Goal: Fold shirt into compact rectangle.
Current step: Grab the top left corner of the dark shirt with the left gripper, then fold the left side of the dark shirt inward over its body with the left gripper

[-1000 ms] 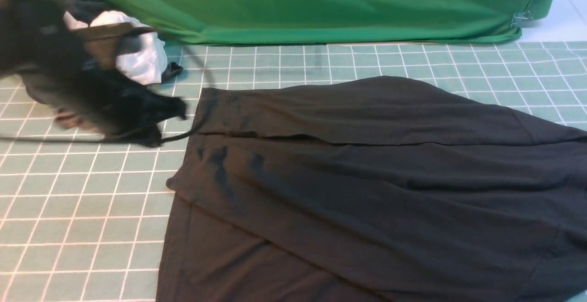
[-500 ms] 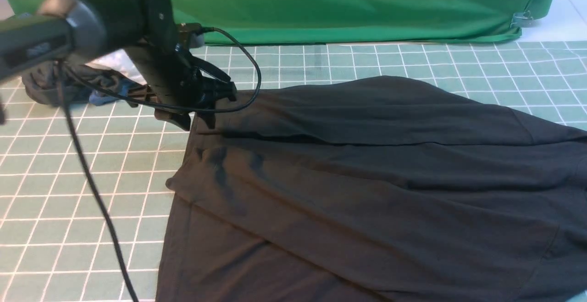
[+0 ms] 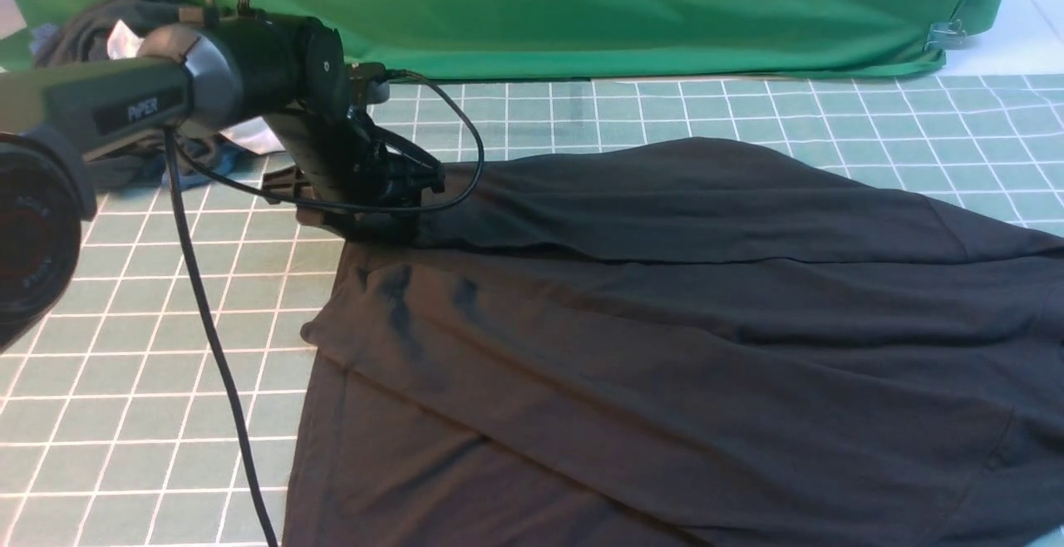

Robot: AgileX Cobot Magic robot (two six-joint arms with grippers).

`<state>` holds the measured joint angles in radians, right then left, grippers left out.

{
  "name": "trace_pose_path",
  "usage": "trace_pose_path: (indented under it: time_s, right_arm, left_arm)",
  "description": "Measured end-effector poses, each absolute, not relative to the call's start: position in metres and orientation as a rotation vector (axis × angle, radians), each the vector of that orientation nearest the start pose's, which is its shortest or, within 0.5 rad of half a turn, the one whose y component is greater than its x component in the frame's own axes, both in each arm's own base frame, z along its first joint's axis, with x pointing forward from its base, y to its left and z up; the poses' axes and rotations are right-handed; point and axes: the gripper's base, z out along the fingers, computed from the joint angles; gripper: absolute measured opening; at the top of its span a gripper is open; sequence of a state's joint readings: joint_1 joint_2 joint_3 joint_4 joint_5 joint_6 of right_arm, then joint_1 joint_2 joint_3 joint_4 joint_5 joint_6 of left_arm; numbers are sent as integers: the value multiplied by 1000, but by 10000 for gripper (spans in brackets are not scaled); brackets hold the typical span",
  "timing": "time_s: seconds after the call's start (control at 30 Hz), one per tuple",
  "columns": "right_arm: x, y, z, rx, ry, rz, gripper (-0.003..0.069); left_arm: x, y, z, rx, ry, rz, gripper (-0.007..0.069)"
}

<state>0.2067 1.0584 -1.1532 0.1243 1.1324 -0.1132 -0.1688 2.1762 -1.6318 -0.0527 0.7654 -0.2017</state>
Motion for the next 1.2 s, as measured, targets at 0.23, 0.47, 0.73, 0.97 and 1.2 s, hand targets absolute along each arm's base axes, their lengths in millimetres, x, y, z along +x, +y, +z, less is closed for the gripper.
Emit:
trace_pose_path:
  time_s: [0.23,0.47,0.73,0.97,1.2]
  right_arm:
    - [184,49,382,-381,2492,201,36]
    - [184,49,382,-382,2491,200,40]
    - [187,49,384,-386,2453,195,49]
    - [194,47,389,-384,2359,133,58]
    - [198,42,391,-373,2326,56,69]
  left_arm:
    - [454,-81,156,-32,2775,-152,233]
    - [454,-80,157,23,2776,-118,15]
    - [439,-78,196,34,2806,-123,5]
    - [420,-77,234,28,2838,-162,4]
    - [381,-81,236,17,2902,-166,4]
